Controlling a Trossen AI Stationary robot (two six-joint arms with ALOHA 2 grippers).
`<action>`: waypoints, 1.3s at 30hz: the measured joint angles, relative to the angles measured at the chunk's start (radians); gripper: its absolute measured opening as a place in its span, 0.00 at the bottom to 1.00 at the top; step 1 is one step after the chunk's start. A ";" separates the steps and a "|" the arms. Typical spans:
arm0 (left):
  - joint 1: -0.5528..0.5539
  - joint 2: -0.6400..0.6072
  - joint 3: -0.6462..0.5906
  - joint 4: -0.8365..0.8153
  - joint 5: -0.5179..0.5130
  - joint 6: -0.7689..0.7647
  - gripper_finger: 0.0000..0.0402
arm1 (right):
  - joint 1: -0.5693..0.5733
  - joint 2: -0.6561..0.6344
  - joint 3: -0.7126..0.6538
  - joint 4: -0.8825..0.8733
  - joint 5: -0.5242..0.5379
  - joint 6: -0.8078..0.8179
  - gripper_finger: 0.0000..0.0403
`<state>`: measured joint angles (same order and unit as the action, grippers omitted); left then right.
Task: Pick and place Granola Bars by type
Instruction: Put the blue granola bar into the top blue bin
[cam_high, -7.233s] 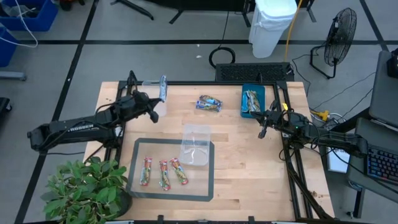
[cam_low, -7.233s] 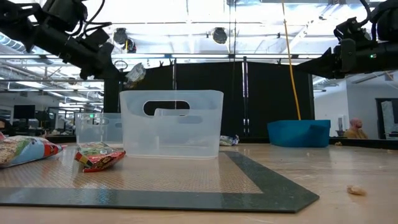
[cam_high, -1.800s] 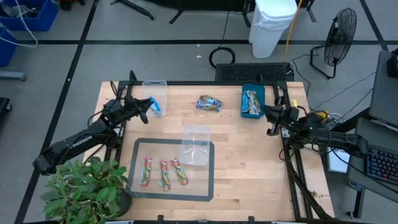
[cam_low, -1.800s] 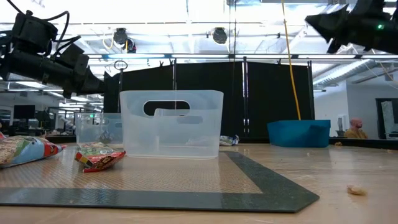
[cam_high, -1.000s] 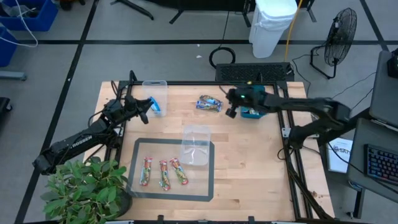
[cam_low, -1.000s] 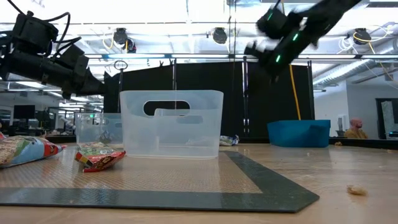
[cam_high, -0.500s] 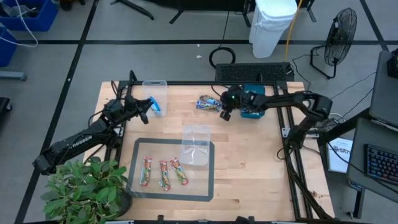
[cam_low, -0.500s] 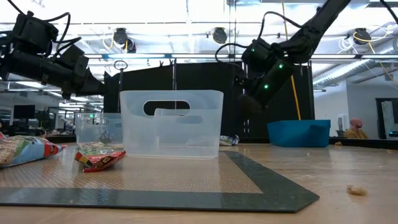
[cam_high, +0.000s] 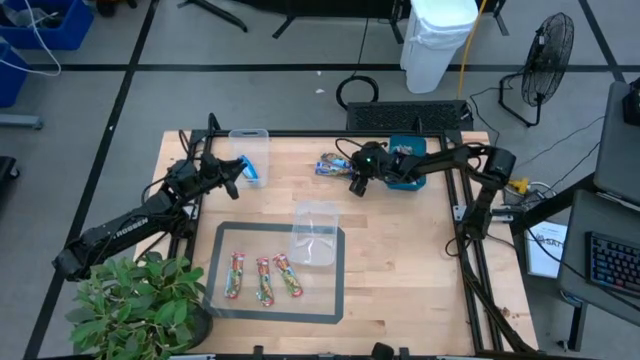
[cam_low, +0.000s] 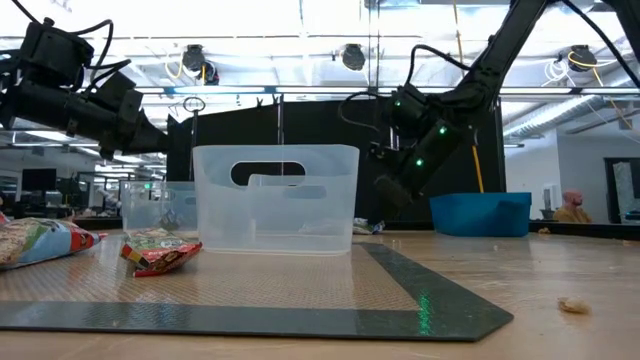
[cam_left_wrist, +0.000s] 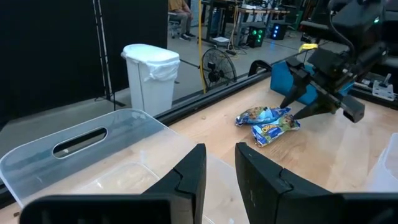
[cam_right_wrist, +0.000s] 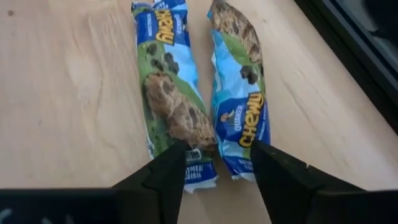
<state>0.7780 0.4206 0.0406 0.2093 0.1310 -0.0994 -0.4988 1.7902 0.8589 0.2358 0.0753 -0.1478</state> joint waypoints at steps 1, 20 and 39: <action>0.000 0.000 0.000 0.000 0.000 0.000 0.22 | -0.003 0.005 0.000 0.007 0.000 0.000 0.41; 0.000 0.005 0.000 -0.005 -0.001 0.011 0.22 | -0.023 0.016 0.000 0.022 -0.002 -0.016 0.03; 0.000 0.007 0.000 -0.007 -0.003 0.013 0.22 | 0.027 -0.175 0.000 -0.071 -0.002 -0.048 0.00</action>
<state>0.7784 0.4274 0.0406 0.2028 0.1285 -0.0864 -0.4714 1.6151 0.8585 0.1644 0.0731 -0.1955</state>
